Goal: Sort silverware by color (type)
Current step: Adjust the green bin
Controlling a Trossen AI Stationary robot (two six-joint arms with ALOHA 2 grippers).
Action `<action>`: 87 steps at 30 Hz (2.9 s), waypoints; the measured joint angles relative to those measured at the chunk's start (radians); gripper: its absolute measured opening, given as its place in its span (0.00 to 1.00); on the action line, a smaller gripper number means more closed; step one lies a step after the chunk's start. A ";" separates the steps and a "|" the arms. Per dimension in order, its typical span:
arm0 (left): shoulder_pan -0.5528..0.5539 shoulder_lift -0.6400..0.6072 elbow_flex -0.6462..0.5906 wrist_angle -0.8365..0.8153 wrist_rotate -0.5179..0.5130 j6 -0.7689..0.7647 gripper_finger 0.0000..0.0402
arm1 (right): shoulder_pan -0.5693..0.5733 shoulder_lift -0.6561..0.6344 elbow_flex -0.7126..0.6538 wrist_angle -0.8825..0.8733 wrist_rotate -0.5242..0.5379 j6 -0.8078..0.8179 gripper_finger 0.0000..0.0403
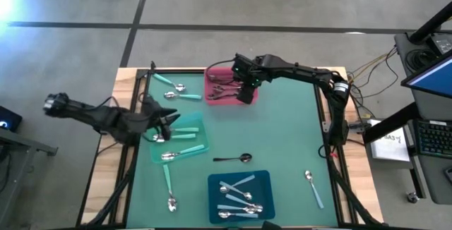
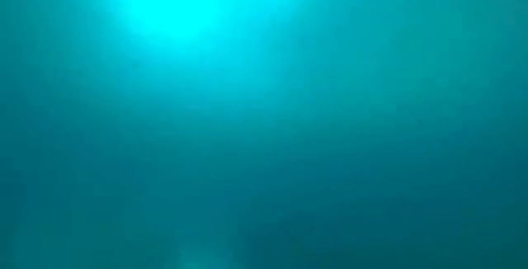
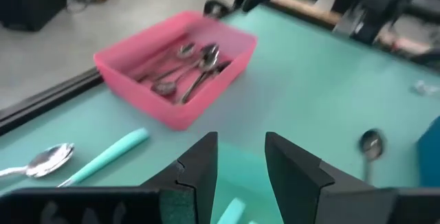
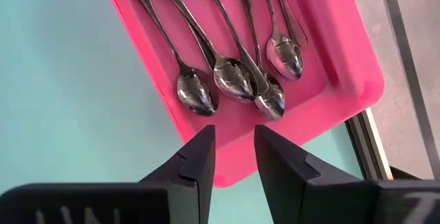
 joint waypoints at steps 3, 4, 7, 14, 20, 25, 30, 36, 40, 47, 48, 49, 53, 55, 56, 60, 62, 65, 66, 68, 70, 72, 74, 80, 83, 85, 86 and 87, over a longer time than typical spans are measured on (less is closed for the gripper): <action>0.133 0.028 0.000 0.000 0.110 0.065 0.27 | 0.000 0.000 0.000 0.000 0.000 -0.001 0.24; 0.181 0.036 0.000 0.000 0.153 0.090 0.27 | 0.000 0.000 0.000 0.000 0.000 -0.002 0.24; 0.344 0.060 0.000 0.000 0.289 0.171 0.27 | 0.000 0.000 -0.001 0.000 0.000 -0.002 0.24; 0.718 0.150 0.000 0.000 0.618 0.375 0.27 | 0.000 0.000 -0.001 0.000 0.000 -0.002 0.23; 0.906 0.263 0.000 0.000 0.685 0.578 0.27 | 0.000 0.000 -0.001 0.000 0.000 -0.003 0.23; 0.931 0.346 0.000 0.053 0.689 0.629 0.27 | 0.000 0.000 -0.001 0.002 0.001 -0.023 0.23; 0.931 0.429 0.000 0.091 0.691 0.701 0.27 | 0.000 0.000 -0.001 0.006 0.001 -0.079 0.24; 0.931 0.507 0.000 0.155 0.691 0.831 0.27 | -0.001 0.000 -0.001 0.008 0.002 -0.166 0.24; 0.931 0.543 0.000 0.242 0.690 0.922 0.27 | -0.001 0.000 -0.001 0.008 0.002 -0.218 0.24; 0.934 0.618 0.000 0.331 0.685 0.997 0.27 | -0.002 0.000 -0.001 0.038 0.002 -0.289 0.23; 0.934 0.629 0.000 0.334 0.685 0.997 0.27 | -0.002 0.000 -0.001 0.036 0.002 -0.298 0.23; 0.935 0.642 0.000 0.336 0.685 0.996 0.27 | -0.002 0.000 -0.001 0.036 0.002 -0.306 0.23; 0.936 0.690 0.000 0.339 0.685 0.997 0.27 | -0.003 0.000 -0.001 0.036 0.002 -0.319 0.24; 0.939 0.715 0.000 0.348 0.684 1.001 0.27 | -0.005 0.000 -0.001 0.036 0.002 -0.319 0.24; 0.940 0.724 0.001 0.357 0.683 1.001 0.27 | -0.005 0.000 -0.001 0.036 0.002 -0.319 0.24; 0.948 0.756 0.003 0.390 0.671 1.010 0.27 | -0.005 0.000 -0.001 0.035 0.002 -0.317 0.23; 0.951 0.768 0.011 0.384 0.665 1.021 0.27 | -0.005 0.000 -0.001 0.034 0.002 -0.319 0.23; 0.961 0.793 0.049 0.374 0.668 1.026 0.27 | -0.005 0.000 -0.001 0.034 0.002 -0.327 0.24; 0.964 0.803 0.065 0.360 0.670 1.027 0.27 | -0.005 0.000 -0.001 0.035 0.002 -0.327 0.24; 0.966 0.830 0.100 0.322 0.668 1.038 0.27 | -0.005 0.000 -0.001 0.035 0.002 -0.328 0.25; 0.966 0.859 0.144 0.270 0.665 1.054 0.27 | -0.005 0.000 -0.001 0.035 0.002 -0.336 0.24; 0.967 0.889 0.199 0.213 0.665 1.064 0.27 | -0.005 0.000 -0.001 0.035 0.002 -0.345 0.24; 0.967 0.919 0.250 0.106 0.665 1.066 0.26 | -0.005 0.000 -0.001 0.035 0.003 -0.349 0.23; 0.967 0.962 0.314 -0.063 0.739 1.045 0.17 | -0.005 0.000 -0.002 0.035 0.002 -0.353 0.22; 0.959 0.951 0.305 -0.063 0.773 0.999 0.11 | -0.005 0.000 -0.002 0.036 0.002 -0.353 0.22; 0.950 0.937 0.299 -0.063 0.774 0.970 0.09 | -0.005 0.000 -0.002 0.036 0.002 -0.352 0.22; 0.944 0.930 0.297 -0.063 0.774 0.956 0.08 | -0.005 0.000 -0.002 0.036 0.002 -0.351 0.22; 0.935 0.922 0.294 -0.063 0.773 0.945 0.08 | -0.005 0.000 -0.002 0.037 0.002 -0.351 0.22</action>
